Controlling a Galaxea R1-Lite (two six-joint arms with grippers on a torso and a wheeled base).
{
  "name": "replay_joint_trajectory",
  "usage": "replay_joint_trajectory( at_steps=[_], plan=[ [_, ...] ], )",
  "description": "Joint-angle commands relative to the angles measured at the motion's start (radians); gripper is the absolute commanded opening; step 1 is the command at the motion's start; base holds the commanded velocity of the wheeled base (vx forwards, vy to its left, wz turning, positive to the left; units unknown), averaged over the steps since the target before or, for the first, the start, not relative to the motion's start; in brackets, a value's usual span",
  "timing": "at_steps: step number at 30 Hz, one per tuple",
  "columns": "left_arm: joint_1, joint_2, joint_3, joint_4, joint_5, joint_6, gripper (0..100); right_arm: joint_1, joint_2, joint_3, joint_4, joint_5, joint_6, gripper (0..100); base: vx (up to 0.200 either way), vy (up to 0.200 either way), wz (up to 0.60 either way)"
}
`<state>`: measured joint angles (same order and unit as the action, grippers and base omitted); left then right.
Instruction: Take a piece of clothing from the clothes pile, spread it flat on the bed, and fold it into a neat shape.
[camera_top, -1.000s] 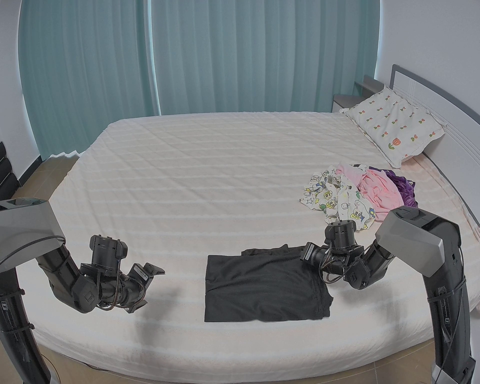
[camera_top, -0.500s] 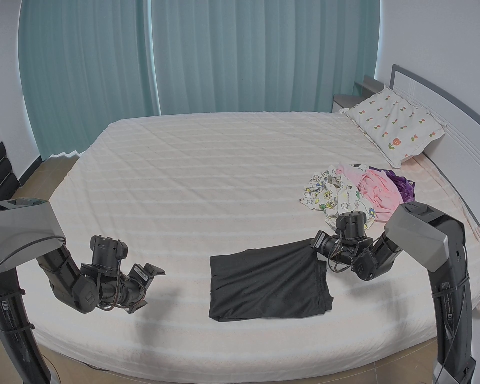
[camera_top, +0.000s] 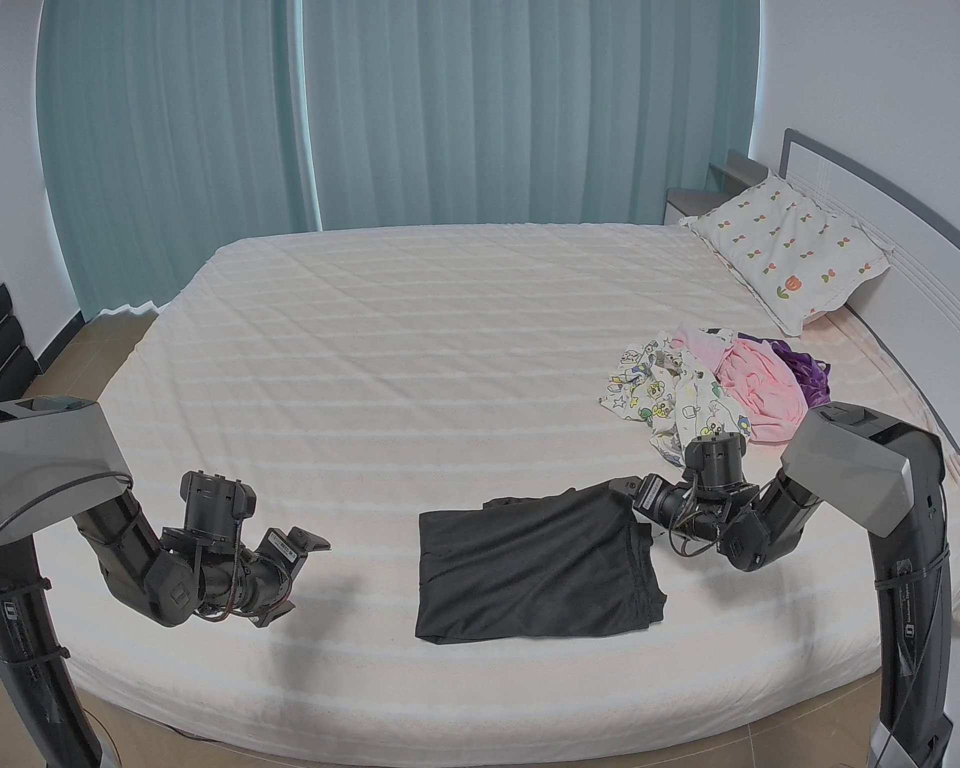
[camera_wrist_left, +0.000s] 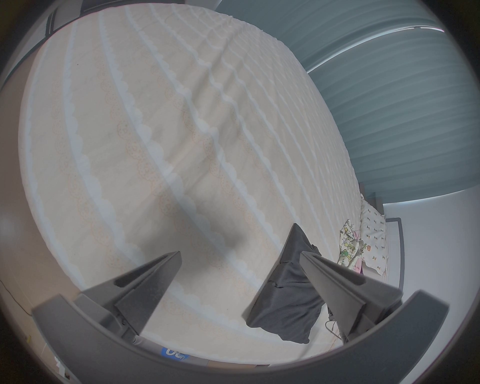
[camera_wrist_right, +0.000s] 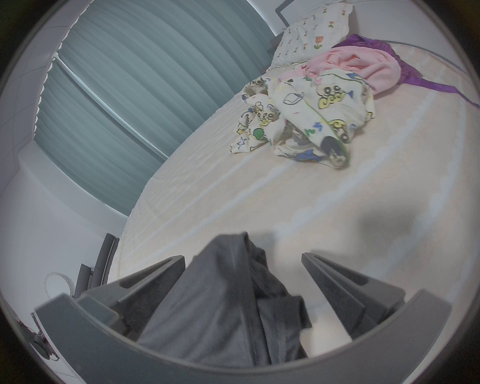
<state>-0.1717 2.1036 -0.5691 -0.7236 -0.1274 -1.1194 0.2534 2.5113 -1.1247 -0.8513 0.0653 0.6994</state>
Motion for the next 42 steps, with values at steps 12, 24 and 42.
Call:
replay_joint_trajectory(
  at_steps=[12,24,42],
  plan=[
    [0.000,0.001,-0.001,0.000,0.000,0.000,100,0.060,-0.166,0.626,-0.322,0.073,-0.023,100,0.000,0.000,0.00],
    [0.000,0.001,-0.001,0.000,0.000,-0.002,100,0.106,-0.137,0.632,-0.333,0.071,-0.023,100,0.000,0.000,0.00],
    [0.000,0.001,-0.001,0.000,0.000,-0.004,100,0.053,-0.169,0.720,-0.302,0.060,-0.109,0,0.000,0.000,0.00]
  ],
)
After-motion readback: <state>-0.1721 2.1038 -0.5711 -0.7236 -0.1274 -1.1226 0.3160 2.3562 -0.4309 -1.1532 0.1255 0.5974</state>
